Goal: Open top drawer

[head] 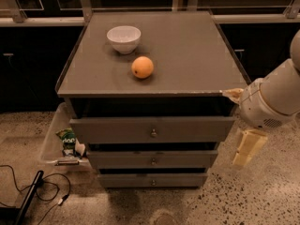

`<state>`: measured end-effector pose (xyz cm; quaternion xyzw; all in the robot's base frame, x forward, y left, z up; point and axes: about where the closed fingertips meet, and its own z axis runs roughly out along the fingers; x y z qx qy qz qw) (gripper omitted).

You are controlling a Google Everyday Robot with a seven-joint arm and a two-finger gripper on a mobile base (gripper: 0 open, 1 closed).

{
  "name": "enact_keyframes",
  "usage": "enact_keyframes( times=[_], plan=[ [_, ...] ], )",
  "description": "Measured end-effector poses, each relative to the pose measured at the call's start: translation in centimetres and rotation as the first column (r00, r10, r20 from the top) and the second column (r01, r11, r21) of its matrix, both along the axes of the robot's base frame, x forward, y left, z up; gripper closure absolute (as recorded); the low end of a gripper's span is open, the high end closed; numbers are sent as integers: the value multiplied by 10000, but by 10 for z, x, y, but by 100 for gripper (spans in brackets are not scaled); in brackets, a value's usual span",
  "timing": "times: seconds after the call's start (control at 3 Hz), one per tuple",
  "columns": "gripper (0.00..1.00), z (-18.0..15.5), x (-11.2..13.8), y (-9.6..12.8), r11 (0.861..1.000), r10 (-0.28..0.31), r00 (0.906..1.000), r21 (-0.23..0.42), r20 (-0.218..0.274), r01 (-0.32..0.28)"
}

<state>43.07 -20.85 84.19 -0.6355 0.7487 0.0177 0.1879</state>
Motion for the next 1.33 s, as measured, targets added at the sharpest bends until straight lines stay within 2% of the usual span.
enact_keyframes(
  times=[0.33,0.67,1.0,1.33],
  plan=[
    [0,0,0,0,10000,2,10000,1,-3,-2],
    [0,-46,12,9,9988,180,9986,473,-502,-156],
    [0,-98,30,18,9948,398,9971,958,-650,-335],
    [0,-129,50,26,9883,773,9970,1321,-42,-760]
  ],
)
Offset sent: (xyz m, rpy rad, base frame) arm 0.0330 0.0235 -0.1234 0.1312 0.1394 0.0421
